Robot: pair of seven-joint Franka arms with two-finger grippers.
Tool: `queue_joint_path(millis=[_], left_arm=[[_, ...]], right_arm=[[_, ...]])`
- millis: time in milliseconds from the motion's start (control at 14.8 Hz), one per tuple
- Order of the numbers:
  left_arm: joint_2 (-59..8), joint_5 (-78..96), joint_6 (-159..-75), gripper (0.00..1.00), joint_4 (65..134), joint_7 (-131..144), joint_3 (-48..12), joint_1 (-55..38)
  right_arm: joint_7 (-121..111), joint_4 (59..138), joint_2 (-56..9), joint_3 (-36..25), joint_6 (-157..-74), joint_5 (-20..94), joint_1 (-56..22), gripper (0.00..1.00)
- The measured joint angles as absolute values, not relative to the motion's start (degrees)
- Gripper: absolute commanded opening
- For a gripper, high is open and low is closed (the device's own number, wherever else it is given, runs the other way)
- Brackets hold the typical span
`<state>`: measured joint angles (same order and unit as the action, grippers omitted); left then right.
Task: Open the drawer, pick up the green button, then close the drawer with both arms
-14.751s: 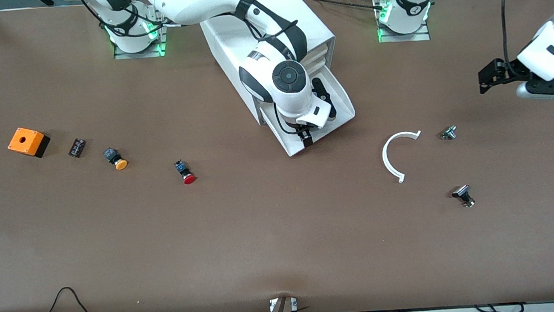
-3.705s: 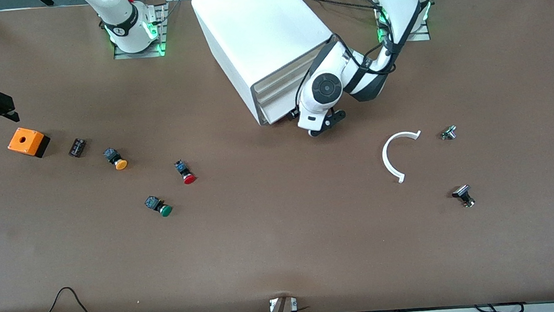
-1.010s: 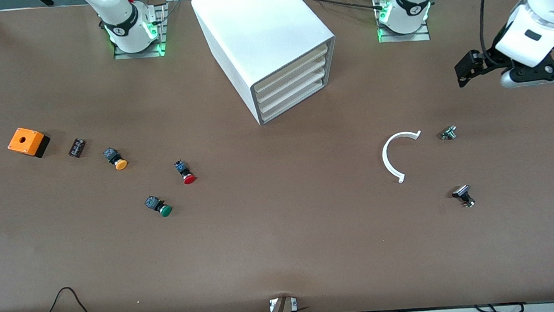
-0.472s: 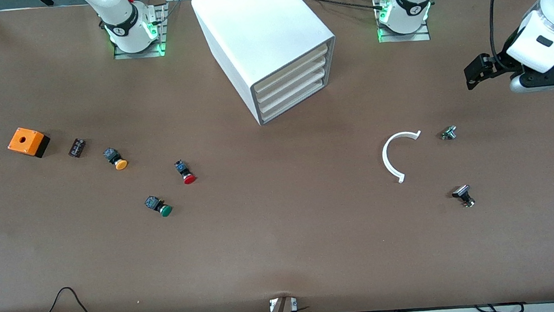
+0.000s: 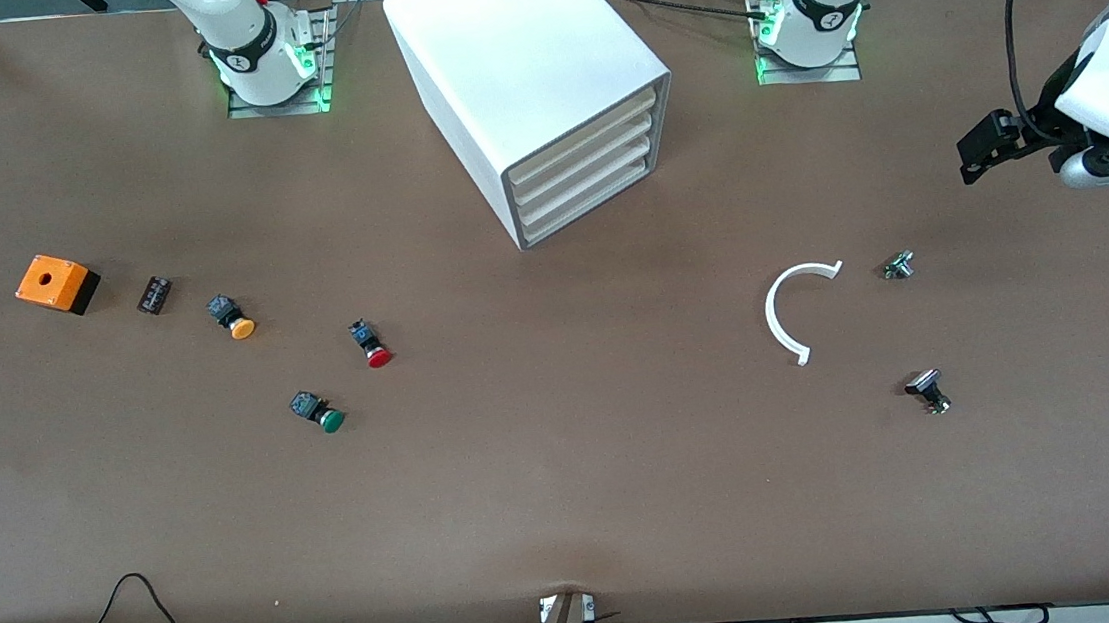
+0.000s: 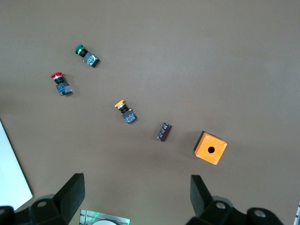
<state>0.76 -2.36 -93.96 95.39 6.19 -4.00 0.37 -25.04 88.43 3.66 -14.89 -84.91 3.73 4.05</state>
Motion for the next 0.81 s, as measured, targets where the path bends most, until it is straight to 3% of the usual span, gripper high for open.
queue_joint_path(millis=[337, 808], left_arm=[[-0.23, -2.35, -93.97, 1.0, 94.79, 6.19, -4.24, 0.4], [-0.29, -2.35, -93.97, 1.0, 94.68, 6.19, -4.25, 0.42]], right_arm=[[-25.1, 88.42, 3.5, -13.8, -87.49, 1.48, 3.65, 1.0], [-24.72, 88.62, 0.82, -7.1, -89.47, 1.51, 2.54, 1.0]])
